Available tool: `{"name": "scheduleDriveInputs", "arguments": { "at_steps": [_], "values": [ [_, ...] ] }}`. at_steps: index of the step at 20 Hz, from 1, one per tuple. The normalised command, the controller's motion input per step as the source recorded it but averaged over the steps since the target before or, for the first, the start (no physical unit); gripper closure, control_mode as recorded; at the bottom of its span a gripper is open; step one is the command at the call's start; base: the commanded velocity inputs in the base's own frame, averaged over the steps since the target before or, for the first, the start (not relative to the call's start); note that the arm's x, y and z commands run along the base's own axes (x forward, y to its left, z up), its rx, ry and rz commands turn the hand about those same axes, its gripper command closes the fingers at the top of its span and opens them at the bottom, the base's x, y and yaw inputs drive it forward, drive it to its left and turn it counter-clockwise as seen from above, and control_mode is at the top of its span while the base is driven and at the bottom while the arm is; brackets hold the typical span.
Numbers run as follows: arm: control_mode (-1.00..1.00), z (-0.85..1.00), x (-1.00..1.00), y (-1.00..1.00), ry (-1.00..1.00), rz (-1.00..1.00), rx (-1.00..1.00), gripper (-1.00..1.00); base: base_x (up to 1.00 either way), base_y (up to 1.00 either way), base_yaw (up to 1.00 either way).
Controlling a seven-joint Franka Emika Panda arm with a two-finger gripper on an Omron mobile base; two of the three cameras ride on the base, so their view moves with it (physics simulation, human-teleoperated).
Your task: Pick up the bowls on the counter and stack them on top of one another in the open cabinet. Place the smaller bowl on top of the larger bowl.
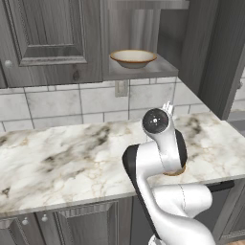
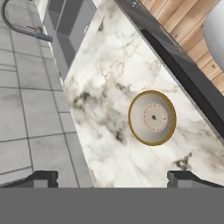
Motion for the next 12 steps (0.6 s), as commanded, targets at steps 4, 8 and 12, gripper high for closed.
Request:
{"name": "scheduleDriveInputs", "arguments": {
  "at_steps": [4, 8, 12],
  "values": [
    [-1.0, -0.34, -0.03, -0.01, 0.0, -0.12, 0.03, -1.0, 0.0, 0.0, 0.0],
    [-1.0, -0.42, 0.02, 0.0, 0.0, -0.1, 0.04, -1.0, 0.0, 0.0, 0.0],
    [-1.0, -0.47, 0.13, -0.03, 0.03, -0.07, 0.05, -1.0, 0.0, 0.0, 0.0]
  ]
}}
